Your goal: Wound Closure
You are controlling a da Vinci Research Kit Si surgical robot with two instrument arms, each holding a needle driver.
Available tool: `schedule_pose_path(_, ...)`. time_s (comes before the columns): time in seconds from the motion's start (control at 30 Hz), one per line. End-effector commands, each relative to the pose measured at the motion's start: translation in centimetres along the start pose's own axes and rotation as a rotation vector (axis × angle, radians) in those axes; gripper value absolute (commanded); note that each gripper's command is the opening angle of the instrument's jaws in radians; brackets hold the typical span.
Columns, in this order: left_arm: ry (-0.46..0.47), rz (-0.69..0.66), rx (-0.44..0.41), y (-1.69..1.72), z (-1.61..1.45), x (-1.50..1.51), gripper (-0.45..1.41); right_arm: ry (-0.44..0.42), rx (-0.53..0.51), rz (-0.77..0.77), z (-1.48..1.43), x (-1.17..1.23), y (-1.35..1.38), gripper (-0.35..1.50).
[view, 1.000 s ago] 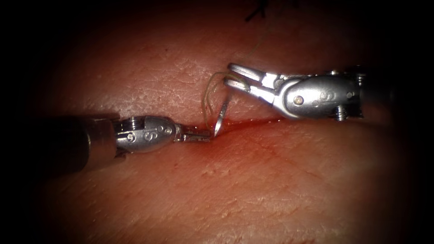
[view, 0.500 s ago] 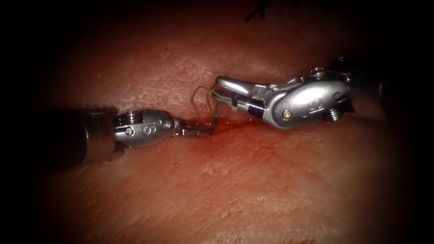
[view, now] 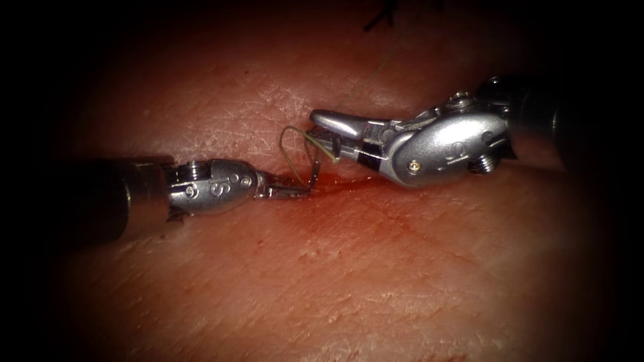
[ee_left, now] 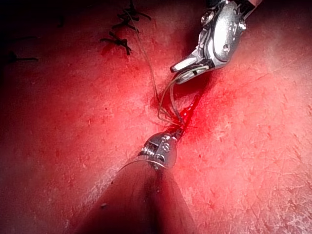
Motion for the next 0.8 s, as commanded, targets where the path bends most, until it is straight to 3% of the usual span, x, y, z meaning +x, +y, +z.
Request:
schedule_pose_path(0.03, 0.001, -0.003, 0.003, -0.03, 0.05, -0.01, -0.45, -0.004, 0.018, -0.010, 0.07, -0.08, -0.07, -0.35)
schedule_pose_path(0.23, 0.001, -0.004, 0.003, -0.03, 0.05, -0.01, -0.45, -0.020, 0.064, -0.026, 0.04, -0.13, -0.19, -0.35)
schedule_pose_path(0.6, -0.006, -0.003, 0.005, -0.03, 0.03, -0.02, -0.45, -0.034, 0.079, -0.048, 0.05, -0.14, -0.14, -0.35)
schedule_pose_path(0.8, -0.007, 0.001, 0.008, 0.00, 0.02, -0.01, -0.45, -0.025, 0.083, 0.120, 0.05, -0.15, -0.12, -0.35)
